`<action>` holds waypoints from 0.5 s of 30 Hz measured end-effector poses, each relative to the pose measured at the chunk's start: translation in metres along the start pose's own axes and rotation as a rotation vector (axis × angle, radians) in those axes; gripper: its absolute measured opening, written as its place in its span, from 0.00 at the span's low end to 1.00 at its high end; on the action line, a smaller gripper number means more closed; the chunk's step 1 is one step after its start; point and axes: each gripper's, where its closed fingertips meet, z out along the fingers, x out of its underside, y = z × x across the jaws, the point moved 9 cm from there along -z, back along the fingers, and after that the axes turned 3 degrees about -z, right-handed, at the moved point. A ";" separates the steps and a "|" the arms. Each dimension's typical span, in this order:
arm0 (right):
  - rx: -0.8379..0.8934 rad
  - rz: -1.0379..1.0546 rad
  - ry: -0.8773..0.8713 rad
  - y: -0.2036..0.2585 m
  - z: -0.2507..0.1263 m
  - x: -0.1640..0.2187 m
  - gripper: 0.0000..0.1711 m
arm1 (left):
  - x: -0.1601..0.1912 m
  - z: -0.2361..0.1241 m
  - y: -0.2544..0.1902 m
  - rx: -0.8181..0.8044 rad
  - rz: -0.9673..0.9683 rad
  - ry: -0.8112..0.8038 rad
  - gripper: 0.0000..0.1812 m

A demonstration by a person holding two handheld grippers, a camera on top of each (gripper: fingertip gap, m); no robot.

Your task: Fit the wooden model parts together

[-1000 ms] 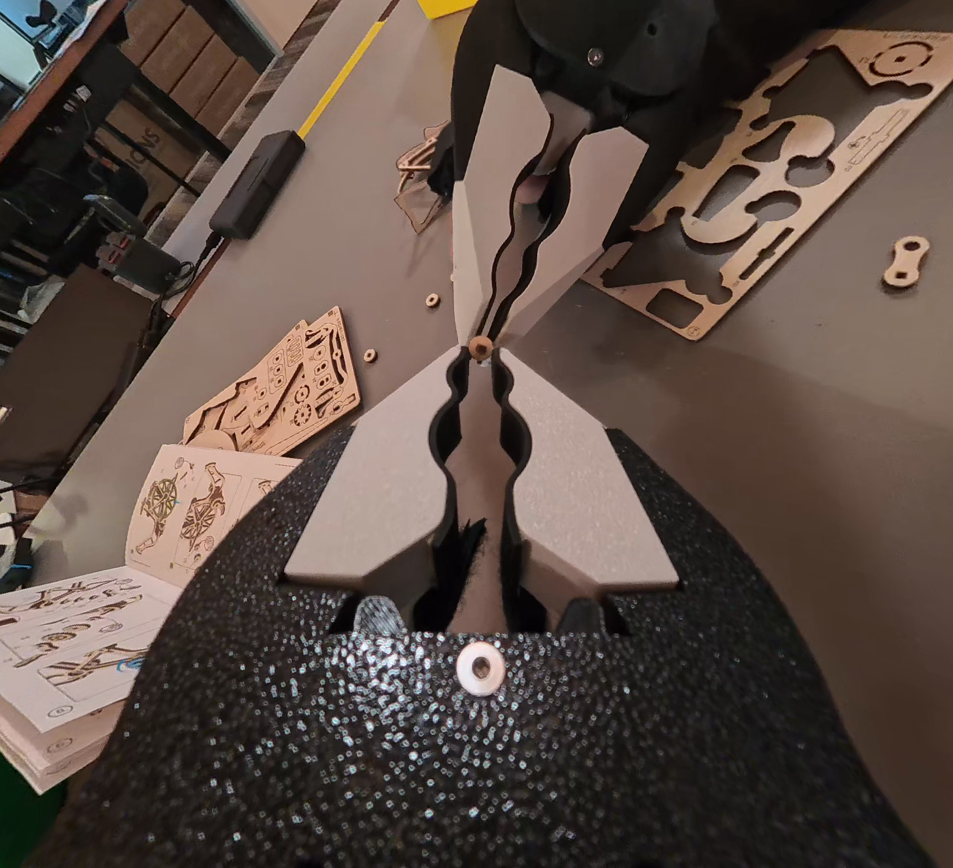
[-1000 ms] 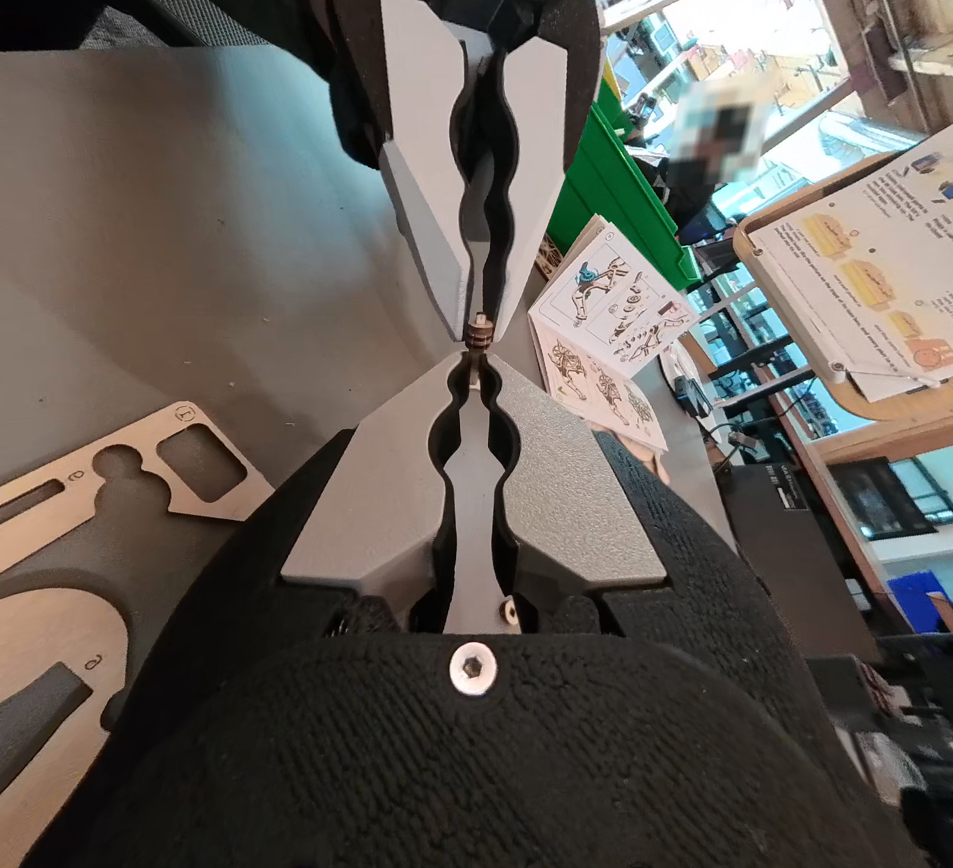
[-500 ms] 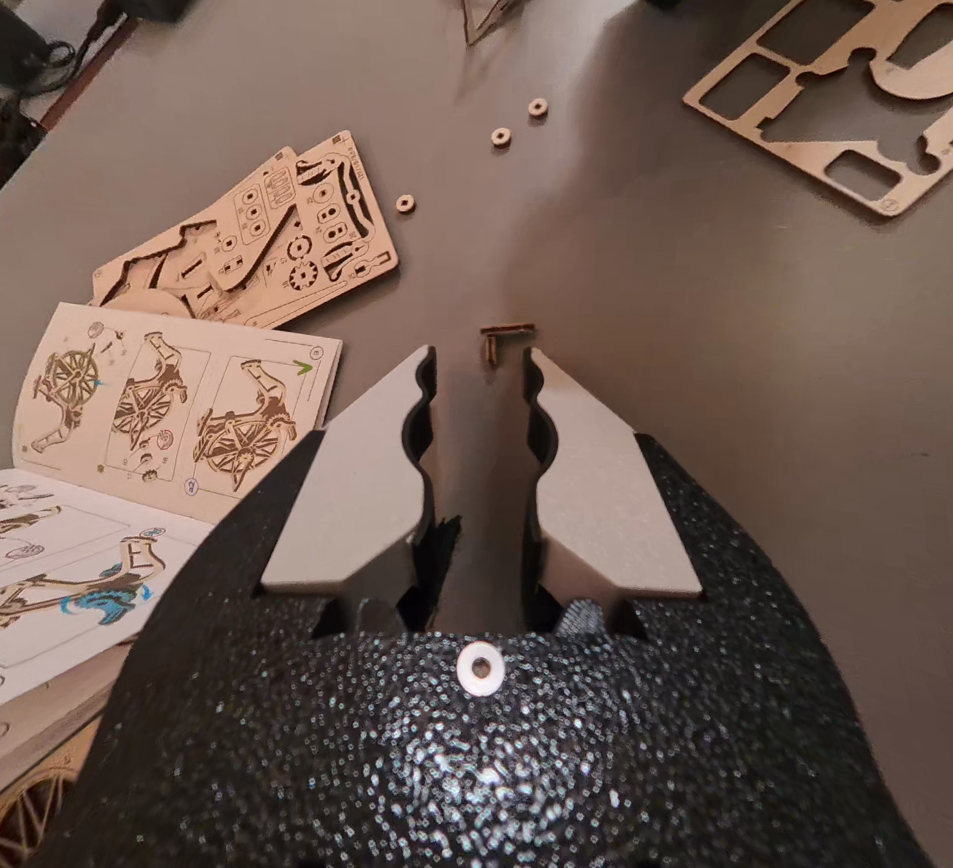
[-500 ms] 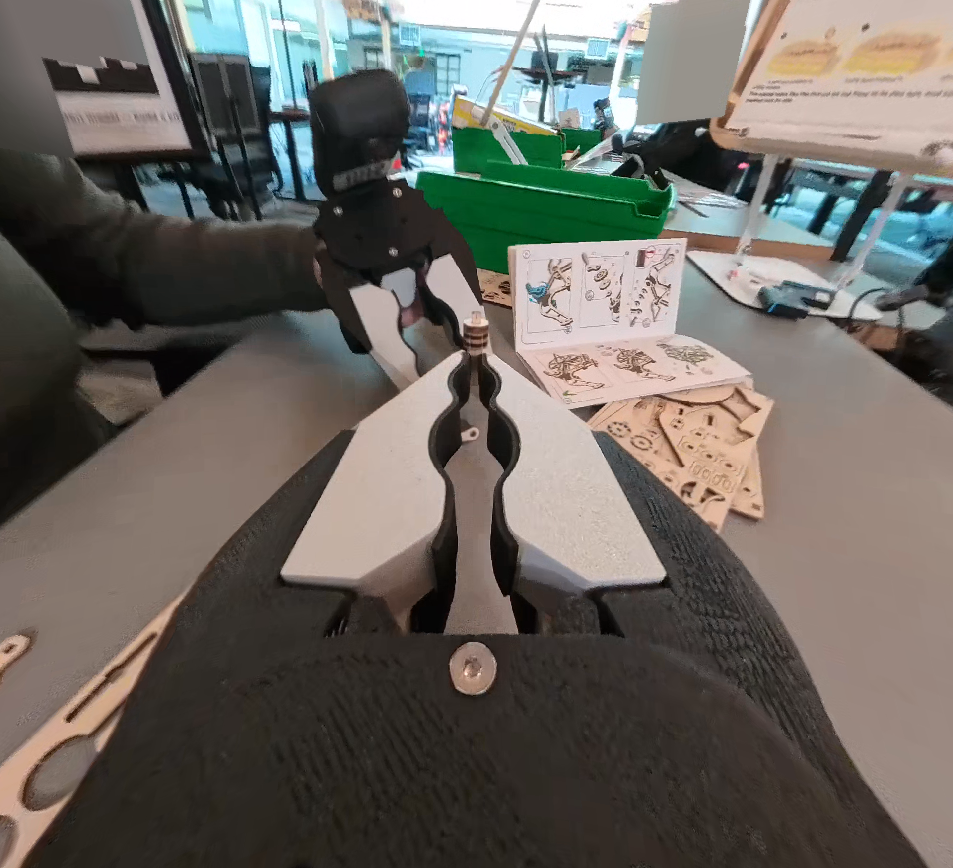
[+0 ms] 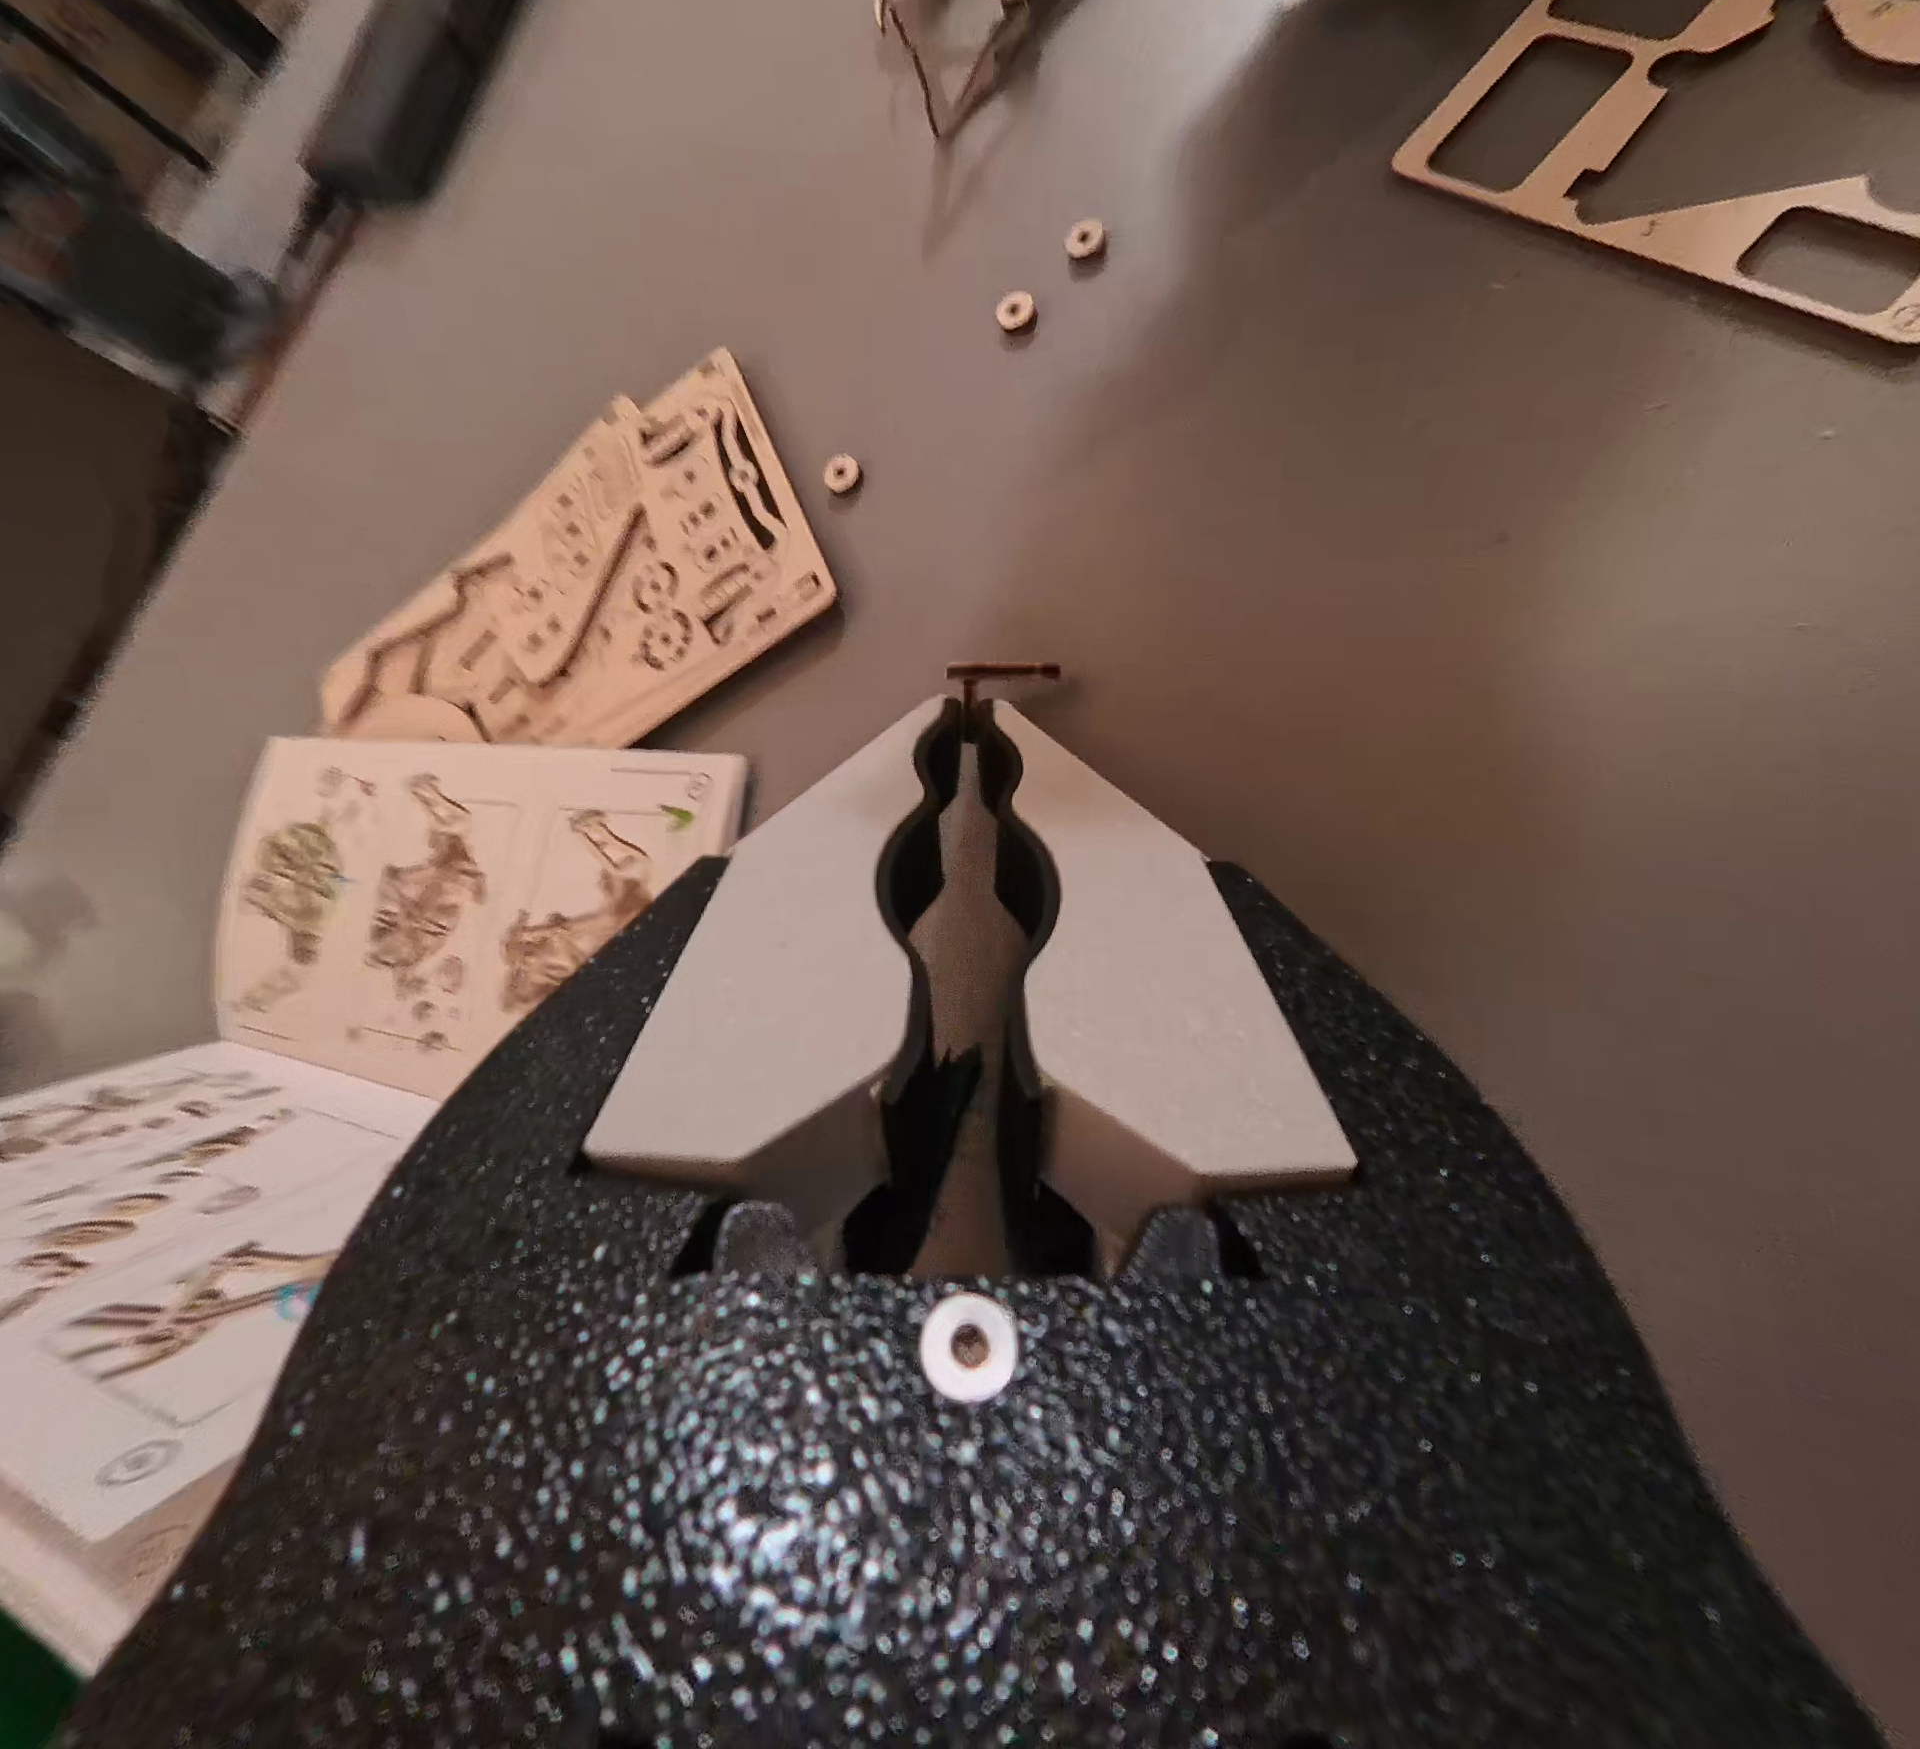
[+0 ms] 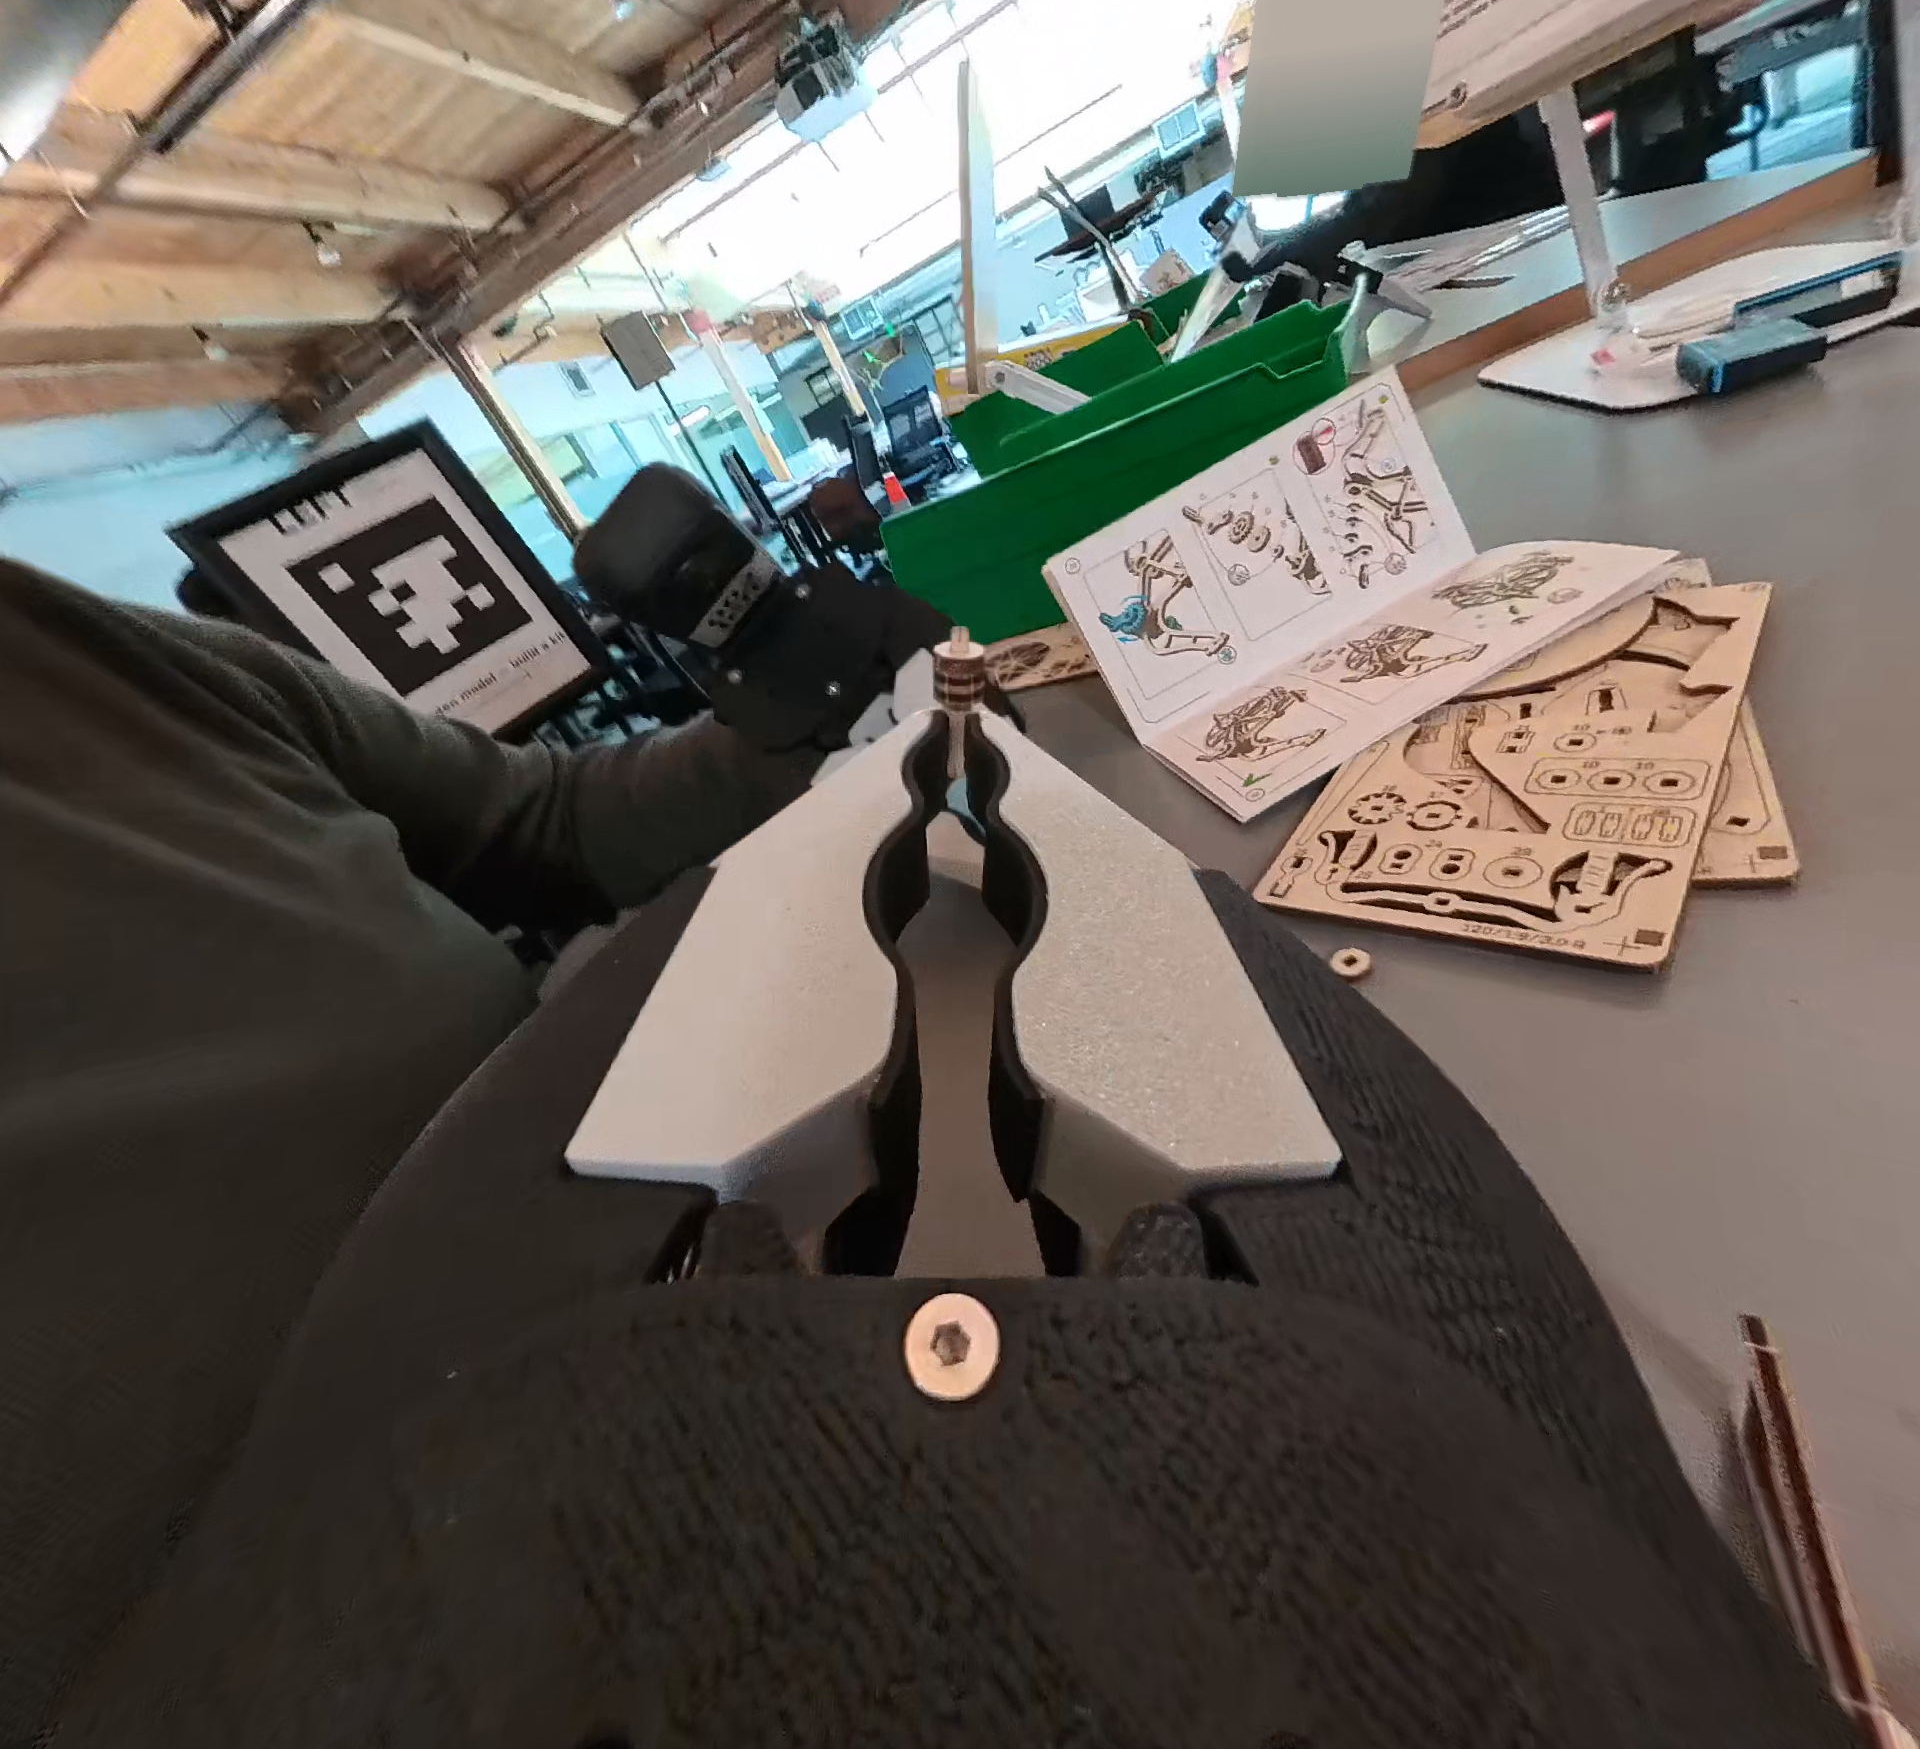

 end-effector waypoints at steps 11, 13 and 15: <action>0.098 -0.417 -0.024 0.014 -0.004 0.001 0.00 | -0.016 0.000 0.005 0.229 -0.069 0.252 0.01; 0.151 -0.478 -0.064 0.012 -0.008 0.001 0.00 | -0.021 -0.001 0.013 0.280 -0.117 0.449 0.00; 0.235 -0.532 -0.106 0.010 -0.013 0.000 0.00 | -0.028 -0.003 0.021 0.287 -0.183 0.630 0.00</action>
